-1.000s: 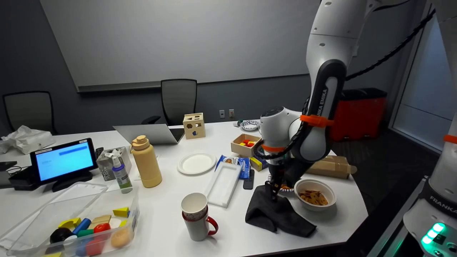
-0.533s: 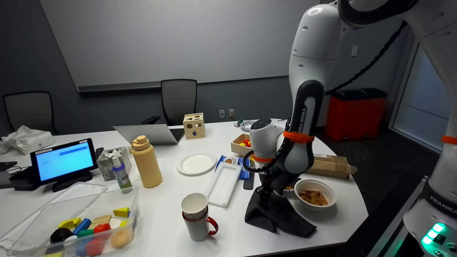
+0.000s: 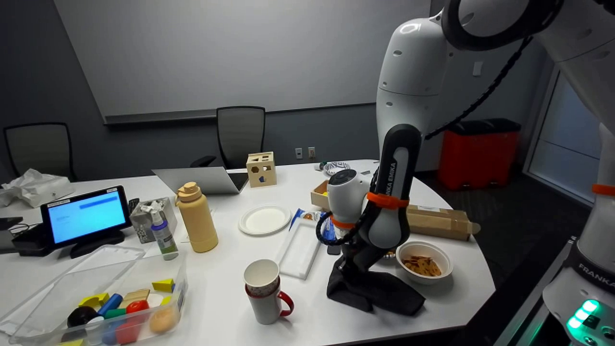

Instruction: Wipe the section of the table near the bowls using the grey rag

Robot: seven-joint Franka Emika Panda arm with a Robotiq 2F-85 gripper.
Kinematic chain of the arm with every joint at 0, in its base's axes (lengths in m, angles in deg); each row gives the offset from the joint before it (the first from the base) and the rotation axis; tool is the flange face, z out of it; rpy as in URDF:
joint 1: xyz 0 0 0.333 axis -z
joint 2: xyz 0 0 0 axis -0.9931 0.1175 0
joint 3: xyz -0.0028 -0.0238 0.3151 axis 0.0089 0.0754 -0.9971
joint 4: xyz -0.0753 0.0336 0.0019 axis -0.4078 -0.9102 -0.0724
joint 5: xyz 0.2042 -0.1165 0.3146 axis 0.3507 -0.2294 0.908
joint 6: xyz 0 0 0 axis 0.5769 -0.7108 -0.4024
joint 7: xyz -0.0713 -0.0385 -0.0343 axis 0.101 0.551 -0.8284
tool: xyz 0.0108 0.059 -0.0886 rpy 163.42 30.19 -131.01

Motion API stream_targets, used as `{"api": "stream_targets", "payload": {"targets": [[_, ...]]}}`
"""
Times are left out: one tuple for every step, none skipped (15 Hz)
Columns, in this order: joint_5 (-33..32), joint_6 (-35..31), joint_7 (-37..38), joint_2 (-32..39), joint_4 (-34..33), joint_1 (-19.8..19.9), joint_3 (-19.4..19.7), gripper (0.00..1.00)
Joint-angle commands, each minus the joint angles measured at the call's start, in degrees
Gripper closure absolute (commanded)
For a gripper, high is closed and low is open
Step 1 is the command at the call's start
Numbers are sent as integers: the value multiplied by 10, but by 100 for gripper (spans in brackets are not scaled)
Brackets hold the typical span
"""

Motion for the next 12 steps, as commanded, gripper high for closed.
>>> {"api": "stream_targets", "payload": {"targets": [[50,-34,-28,7,-6,7,-8,99],[65,-41,-35,13,-13,14,-14,100],[81,-45,-50,21,-23,26,-27,100],[98,-45,-61,28,-32,34,-37,99],[113,-46,-69,36,-43,39,-45,99],[130,-43,-82,46,-58,49,-60,98],[142,-45,-87,56,-71,50,-64,98],[157,-42,-98,65,-87,59,-78,98],[169,-38,-107,69,-98,64,-87,98],[180,-35,-121,76,-111,71,-101,98],[190,-33,-132,79,-119,74,-110,98],[198,-30,-145,82,-125,79,-122,98]]}}
